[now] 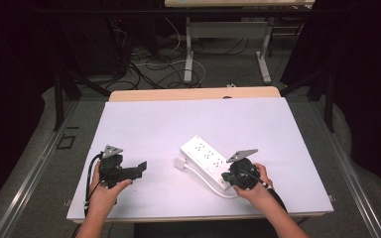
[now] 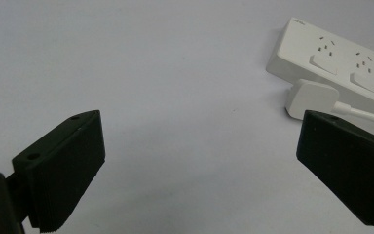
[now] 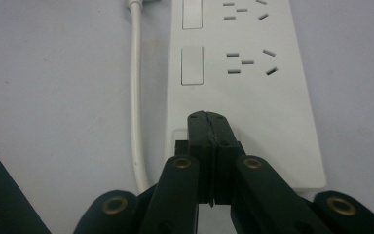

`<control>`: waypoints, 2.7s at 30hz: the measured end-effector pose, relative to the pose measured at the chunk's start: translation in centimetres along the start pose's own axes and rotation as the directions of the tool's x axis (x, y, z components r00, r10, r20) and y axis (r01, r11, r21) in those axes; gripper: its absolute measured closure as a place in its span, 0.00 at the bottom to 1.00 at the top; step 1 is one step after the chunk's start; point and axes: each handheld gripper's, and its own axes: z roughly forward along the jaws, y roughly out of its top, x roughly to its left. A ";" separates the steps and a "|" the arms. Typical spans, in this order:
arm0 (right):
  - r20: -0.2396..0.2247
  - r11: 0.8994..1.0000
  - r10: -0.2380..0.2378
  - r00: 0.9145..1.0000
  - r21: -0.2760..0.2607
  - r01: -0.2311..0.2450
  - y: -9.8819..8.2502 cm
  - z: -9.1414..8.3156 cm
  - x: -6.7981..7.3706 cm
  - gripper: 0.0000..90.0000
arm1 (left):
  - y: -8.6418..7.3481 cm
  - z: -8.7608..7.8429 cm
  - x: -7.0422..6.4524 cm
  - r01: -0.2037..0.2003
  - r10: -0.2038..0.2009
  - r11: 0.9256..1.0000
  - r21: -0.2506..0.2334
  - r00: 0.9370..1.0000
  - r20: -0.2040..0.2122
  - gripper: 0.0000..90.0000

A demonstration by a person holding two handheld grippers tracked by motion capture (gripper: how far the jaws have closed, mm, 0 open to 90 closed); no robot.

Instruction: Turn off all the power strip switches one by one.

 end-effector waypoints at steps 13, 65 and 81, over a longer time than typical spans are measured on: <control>-0.023 1.000 -0.007 1.000 0.001 0.007 1.4 0.4 0.1 1.00 | 0.0 0.0 0.0 0.007 -0.007 1.000 -0.006 1.000 -0.003 0.04; -0.049 0.995 -0.011 0.999 0.103 0.016 6.0 4.7 0.0 1.00 | 0.0 0.0 0.2 0.011 -0.011 1.000 -0.013 1.000 -0.003 0.05; -0.042 0.994 -0.035 0.998 0.106 0.039 6.0 5.0 -0.1 1.00 | 0.0 -0.1 0.2 0.006 -0.006 1.000 -0.013 1.000 -0.005 0.05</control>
